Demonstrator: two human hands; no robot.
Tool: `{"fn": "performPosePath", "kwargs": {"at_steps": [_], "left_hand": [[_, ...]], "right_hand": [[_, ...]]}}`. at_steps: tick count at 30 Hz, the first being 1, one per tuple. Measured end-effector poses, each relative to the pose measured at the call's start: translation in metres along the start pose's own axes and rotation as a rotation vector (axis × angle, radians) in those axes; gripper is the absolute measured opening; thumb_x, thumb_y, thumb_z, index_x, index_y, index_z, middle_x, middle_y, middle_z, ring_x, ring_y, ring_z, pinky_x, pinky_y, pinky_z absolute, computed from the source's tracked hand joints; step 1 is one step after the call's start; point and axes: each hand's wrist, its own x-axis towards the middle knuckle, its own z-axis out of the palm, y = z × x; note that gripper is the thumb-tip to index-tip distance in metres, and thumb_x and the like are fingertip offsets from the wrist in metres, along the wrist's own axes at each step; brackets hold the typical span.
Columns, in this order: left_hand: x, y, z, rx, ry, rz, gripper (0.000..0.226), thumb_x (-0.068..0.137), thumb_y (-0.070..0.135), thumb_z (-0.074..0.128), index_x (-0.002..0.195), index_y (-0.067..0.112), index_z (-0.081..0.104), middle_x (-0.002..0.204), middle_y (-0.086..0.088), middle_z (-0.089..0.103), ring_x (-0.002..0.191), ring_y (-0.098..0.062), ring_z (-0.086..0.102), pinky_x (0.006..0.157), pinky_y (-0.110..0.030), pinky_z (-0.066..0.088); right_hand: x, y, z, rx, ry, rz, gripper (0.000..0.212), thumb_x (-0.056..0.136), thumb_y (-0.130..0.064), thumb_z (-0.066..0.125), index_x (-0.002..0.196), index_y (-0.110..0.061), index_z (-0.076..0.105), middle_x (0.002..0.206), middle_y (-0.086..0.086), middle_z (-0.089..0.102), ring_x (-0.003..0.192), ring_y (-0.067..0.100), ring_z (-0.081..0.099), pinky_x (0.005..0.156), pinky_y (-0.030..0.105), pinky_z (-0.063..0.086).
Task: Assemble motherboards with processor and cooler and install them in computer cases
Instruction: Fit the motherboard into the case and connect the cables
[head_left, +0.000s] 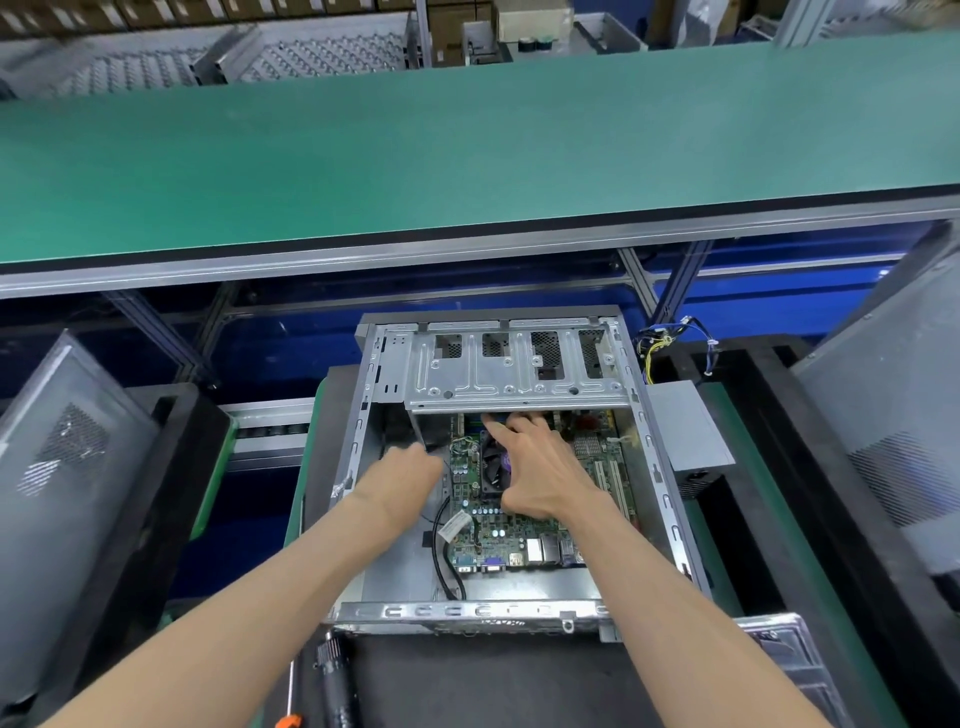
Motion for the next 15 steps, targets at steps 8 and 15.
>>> {"fn": "performPosePath", "kwargs": {"at_steps": [8,15], "left_hand": [[0.002,-0.029,-0.05,-0.974,0.765,0.078,0.011,0.081,0.0,0.078,0.082,0.011,0.076,0.091,0.006,0.074,0.086,0.004,0.066,0.081,-0.011,0.05],[0.028,-0.065,-0.08,-1.005,1.189,-0.037,0.008,0.082,0.005,0.078,0.087,0.011,0.078,0.098,0.003,0.071,0.087,-0.001,0.064,0.082,-0.011,0.048]], "right_hand": [[0.001,0.0,0.002,-0.02,0.007,-0.003,0.104,0.064,-0.007,0.065,0.159,-0.017,0.025,0.152,0.019,0.04,0.144,0.041,0.029,0.115,0.06,0.031],[0.001,0.001,0.002,-0.018,-0.006,-0.008,0.106,0.064,-0.007,0.065,0.161,-0.019,0.021,0.148,0.015,0.043,0.145,0.04,0.028,0.115,0.06,0.033]]}}
